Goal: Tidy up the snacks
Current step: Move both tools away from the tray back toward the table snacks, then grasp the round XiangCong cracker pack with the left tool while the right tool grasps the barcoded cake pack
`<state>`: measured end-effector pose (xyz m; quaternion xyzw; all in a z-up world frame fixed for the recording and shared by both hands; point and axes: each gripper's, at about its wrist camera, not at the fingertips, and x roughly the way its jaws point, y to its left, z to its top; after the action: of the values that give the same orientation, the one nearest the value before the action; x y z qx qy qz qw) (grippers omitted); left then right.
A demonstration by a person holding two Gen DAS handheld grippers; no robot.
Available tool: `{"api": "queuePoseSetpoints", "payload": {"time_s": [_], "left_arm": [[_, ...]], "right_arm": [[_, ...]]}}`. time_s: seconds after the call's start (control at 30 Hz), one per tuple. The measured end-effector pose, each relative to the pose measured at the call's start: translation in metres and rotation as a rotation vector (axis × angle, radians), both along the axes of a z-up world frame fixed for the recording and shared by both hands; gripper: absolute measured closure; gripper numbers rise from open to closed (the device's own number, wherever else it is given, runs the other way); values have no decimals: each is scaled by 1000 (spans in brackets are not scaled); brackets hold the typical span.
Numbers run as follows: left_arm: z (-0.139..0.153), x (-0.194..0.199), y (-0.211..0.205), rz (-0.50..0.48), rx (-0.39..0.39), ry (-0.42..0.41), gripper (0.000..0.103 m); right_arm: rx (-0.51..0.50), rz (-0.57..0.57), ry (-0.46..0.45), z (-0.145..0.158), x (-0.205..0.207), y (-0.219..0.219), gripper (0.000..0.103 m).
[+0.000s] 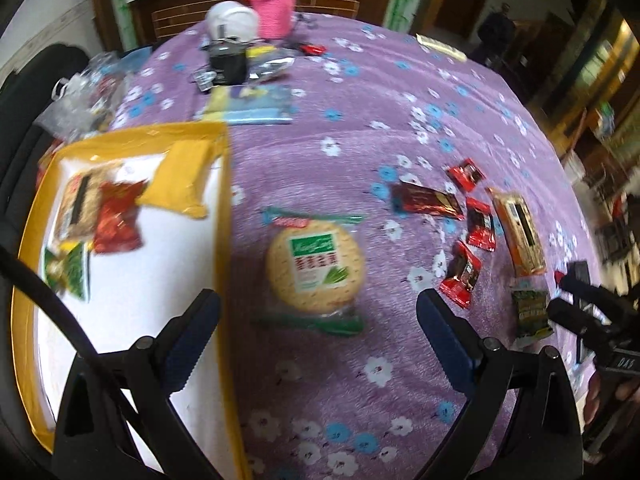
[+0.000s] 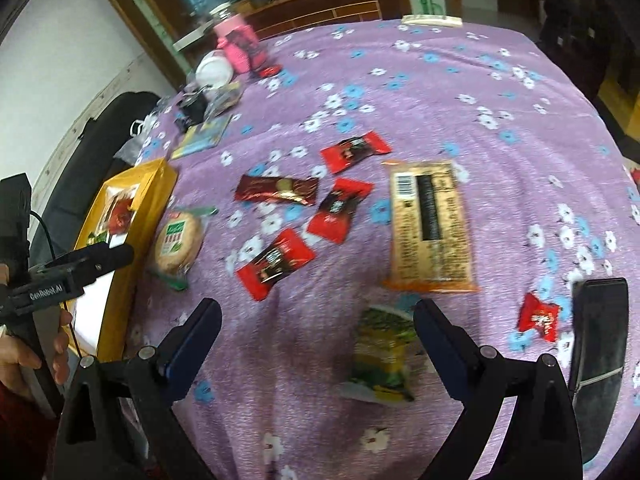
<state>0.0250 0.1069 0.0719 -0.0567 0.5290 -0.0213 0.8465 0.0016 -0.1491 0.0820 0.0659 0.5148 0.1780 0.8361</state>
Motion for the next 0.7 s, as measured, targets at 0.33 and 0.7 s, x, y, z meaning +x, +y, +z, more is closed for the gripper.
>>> {"api": "queuePoseSetpoints", "payload": {"time_s": [0.33,0.7], "left_arm": [[-30,41,-13,-74,82,75,5],[-62,55,-21,-124,128,151,6]], "right_arm": [[-57,-69,-33,2,20,-29,6],[-162,-95,31,-21,62,-36,6]]}}
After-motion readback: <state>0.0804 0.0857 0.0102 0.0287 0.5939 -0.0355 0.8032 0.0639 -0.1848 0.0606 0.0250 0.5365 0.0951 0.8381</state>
